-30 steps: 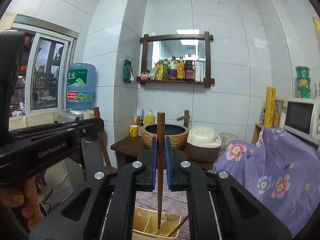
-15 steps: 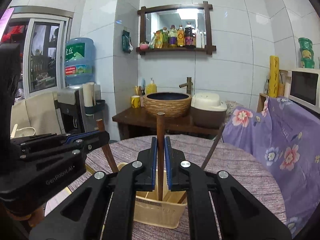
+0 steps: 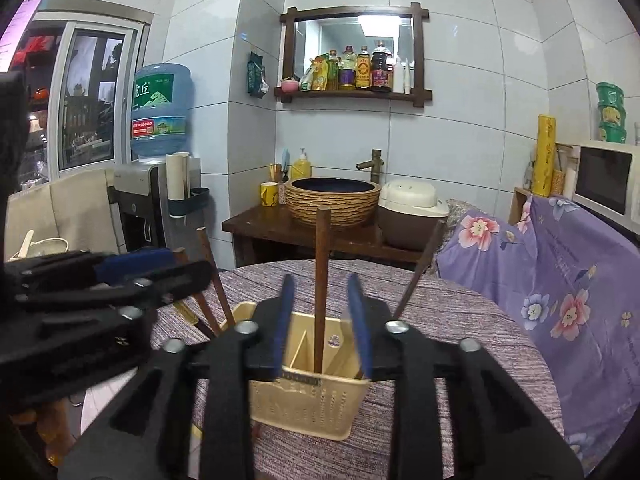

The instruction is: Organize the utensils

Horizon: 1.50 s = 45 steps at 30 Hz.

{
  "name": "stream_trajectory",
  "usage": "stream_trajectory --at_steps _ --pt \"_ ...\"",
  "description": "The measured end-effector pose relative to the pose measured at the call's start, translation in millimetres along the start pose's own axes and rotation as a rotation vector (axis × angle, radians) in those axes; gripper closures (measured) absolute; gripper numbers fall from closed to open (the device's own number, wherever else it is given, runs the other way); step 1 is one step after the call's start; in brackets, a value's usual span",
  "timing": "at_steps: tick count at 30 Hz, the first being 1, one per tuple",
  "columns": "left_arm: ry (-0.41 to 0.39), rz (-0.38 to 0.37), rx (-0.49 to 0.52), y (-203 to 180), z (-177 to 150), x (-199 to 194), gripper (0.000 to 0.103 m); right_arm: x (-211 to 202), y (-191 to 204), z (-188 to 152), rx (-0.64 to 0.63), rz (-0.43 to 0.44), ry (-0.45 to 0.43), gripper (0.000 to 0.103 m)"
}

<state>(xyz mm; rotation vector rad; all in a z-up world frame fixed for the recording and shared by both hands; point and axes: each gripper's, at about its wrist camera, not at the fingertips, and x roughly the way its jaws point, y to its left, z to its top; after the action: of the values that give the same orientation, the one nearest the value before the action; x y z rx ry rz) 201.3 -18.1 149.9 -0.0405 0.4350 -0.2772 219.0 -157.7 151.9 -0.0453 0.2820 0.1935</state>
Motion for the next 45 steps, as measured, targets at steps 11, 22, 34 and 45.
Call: stream_trajectory --at_steps 11,22,34,45 --pt "0.119 0.101 -0.062 40.4 -77.0 -22.6 0.050 -26.8 -2.5 -67.8 -0.003 -0.029 0.224 0.056" --pt "0.350 0.088 -0.109 46.1 -165.1 9.1 0.064 5.3 13.5 -174.1 0.091 0.067 0.584 0.057" --pt "0.409 0.013 -0.027 12.2 -184.9 13.5 0.065 7.1 25.3 -196.0 0.023 0.023 0.625 0.091" --pt "0.468 -0.010 0.018 -9.5 -196.7 22.3 0.066 -0.2 -8.8 -197.0 0.060 -0.003 0.622 0.095"
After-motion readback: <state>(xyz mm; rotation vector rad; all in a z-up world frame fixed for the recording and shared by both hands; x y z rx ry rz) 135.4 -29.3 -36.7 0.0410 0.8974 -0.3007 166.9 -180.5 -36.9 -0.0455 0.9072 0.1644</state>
